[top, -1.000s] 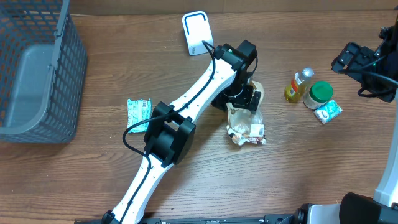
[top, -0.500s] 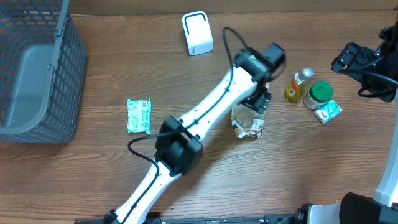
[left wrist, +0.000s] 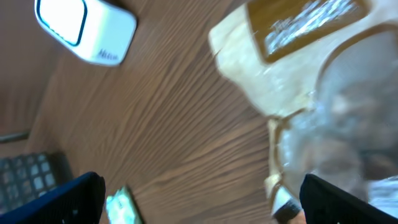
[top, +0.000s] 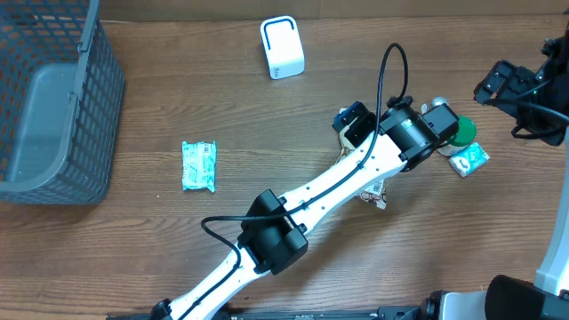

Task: Scan the item barcode
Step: 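Carry the PanTree bag right and lower it beside the oil bottle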

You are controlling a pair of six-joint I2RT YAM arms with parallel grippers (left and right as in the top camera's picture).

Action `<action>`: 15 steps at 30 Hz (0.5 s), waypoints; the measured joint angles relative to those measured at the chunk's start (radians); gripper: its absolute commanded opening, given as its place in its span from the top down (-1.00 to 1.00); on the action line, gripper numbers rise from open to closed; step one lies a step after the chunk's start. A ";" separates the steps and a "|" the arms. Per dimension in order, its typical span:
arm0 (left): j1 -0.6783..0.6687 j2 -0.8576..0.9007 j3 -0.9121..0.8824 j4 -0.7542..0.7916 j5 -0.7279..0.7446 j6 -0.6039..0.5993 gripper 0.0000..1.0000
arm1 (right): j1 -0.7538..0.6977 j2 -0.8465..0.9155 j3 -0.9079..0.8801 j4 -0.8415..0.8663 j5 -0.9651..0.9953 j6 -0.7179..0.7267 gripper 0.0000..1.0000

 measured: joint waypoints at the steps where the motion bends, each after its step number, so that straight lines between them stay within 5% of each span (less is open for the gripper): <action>1: 0.009 0.000 0.000 -0.011 0.005 -0.008 -0.99 | 0.000 0.000 0.000 0.000 0.000 0.000 -1.00; 3: 0.037 0.000 0.000 -0.020 0.040 -0.017 -0.81 | 0.000 0.000 0.000 0.000 0.000 0.000 -1.00; 6: 0.105 0.000 0.001 -0.021 0.156 -0.040 0.36 | 0.000 0.000 0.000 0.000 0.000 0.000 -1.00; 8: 0.171 0.000 0.001 -0.023 0.269 -0.042 0.91 | 0.000 0.000 0.000 0.000 0.000 0.000 -1.00; 15: 0.365 0.000 0.001 -0.003 0.590 -0.043 0.92 | 0.000 0.000 0.000 0.000 0.000 0.000 -1.00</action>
